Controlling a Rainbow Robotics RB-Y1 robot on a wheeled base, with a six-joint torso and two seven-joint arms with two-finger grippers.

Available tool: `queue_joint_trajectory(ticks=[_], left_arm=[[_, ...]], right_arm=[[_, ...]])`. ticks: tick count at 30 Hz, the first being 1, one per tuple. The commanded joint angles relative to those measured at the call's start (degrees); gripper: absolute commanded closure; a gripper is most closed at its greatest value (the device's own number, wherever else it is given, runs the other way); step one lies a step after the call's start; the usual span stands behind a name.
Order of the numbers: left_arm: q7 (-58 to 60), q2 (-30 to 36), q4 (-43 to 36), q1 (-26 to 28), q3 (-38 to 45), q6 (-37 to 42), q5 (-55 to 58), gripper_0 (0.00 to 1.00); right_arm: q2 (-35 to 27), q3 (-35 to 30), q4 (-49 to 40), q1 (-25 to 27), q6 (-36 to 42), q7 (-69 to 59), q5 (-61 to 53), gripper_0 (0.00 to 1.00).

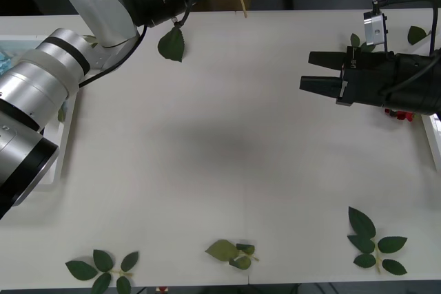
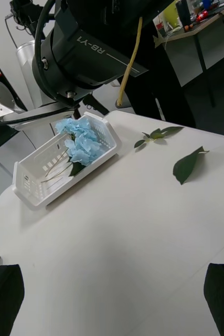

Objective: Place the red flowers into the right box and the blue flowers into the left box. If a person shows an open palm, hand one flower to the person first, then continue sorting.

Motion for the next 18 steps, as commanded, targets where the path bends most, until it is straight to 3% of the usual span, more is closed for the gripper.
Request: queue_joint_trajectory(ticks=[1, 9, 10, 11, 18], left_arm=[[-0.69, -0.81, -2.21, -3.64, -0.36, -0.24, -0.02, 1.0], [-0.69, -0.81, -2.21, -3.64, -0.36, -0.07, -0.02, 0.99], [-0.69, -0.72, -2.21, -3.64, -0.36, -0.07, -0.02, 0.43], [-0.69, -0.72, -2.21, -3.64, -0.36, -0.07, -0.02, 0.0], [-0.69, -0.72, -2.21, -3.64, -0.36, 0.11, -0.02, 0.0]], right_arm=[[-2.02, 0.45, -2.08, -1.79, -0.51, 1.39, -0.89, 0.0], [-2.02, 0.45, -2.08, -1.79, -0.6, 1.39, -0.89, 0.0], [-2.02, 0.45, -2.08, -1.79, -0.6, 1.39, -0.89, 0.0], [-2.02, 0.45, -2.08, -1.79, -0.6, 1.39, -0.89, 0.0], [-2.02, 0.62, -2.08, -1.79, -0.77, 1.39, -0.89, 0.0]])
